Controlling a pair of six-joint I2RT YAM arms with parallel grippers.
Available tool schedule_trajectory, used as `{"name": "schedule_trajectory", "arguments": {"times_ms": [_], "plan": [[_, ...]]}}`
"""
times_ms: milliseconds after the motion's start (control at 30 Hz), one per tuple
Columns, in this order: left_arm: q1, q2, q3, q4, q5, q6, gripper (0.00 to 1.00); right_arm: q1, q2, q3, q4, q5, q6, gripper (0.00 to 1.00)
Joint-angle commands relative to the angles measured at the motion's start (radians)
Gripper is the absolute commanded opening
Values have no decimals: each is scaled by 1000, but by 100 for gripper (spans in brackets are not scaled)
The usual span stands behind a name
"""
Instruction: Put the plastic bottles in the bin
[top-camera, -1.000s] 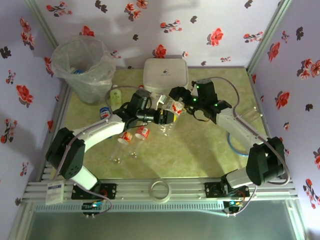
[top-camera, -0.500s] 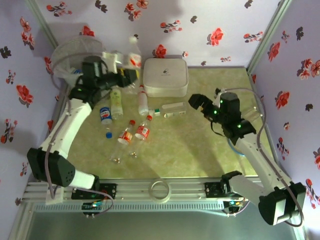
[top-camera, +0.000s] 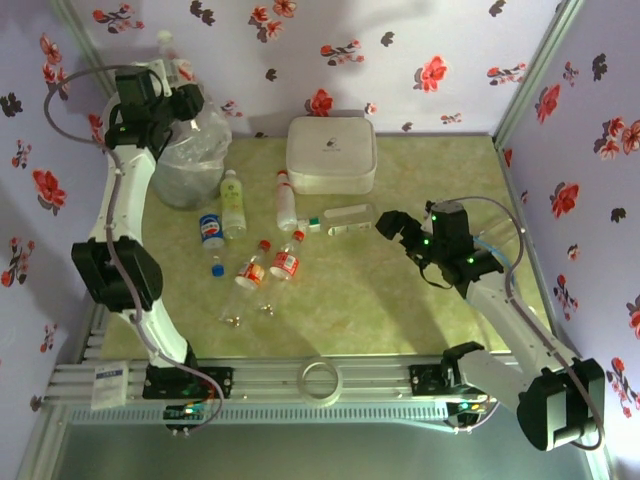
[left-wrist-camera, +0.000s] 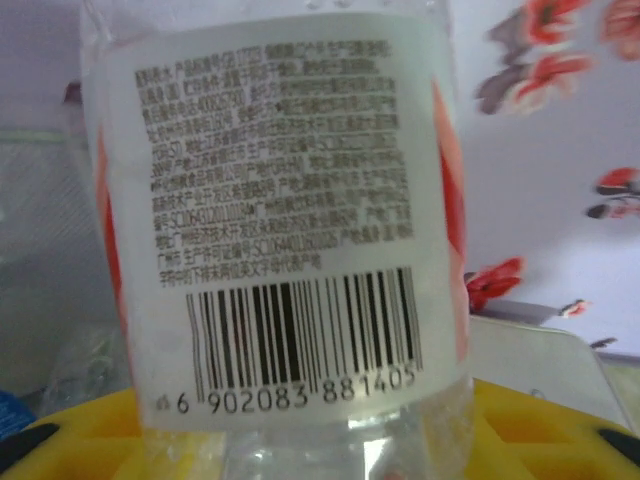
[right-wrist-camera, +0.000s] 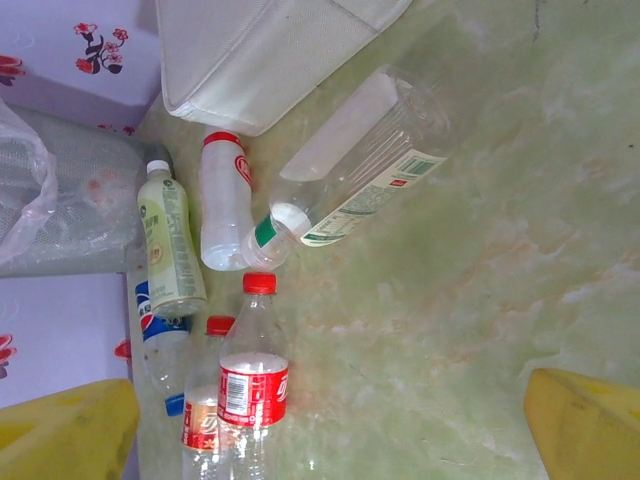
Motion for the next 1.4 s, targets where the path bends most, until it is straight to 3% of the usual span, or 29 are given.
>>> {"name": "schedule_trajectory", "arguments": {"times_ms": [0,133,300,733,967,1067,1200,1367], "plan": [[43,17,50,11,-88,-19,45,-2,-8,8,-25,-5,-16,99],[56,26,22,72,-85,-58,44,-4,12,-6,-1,-13,-4,99],[58,6,31,123,-5,-96,43,-2,47,14,9,-41,-8,99],[62,215,406,-265,-122,130,47,-2,4,4,-37,-19,-29,99],[63,295,455,-329,-137,163,50,-3,-17,10,-63,-1,-29,99],[62,296,427,-334,-137,179,58,-4,-21,9,-64,2,-28,99],[59,283,402,-338,-117,199,82,-2,-24,8,-65,4,-29,99],[47,263,388,-342,-104,215,97,-2,-22,4,-62,9,-22,99]]}}
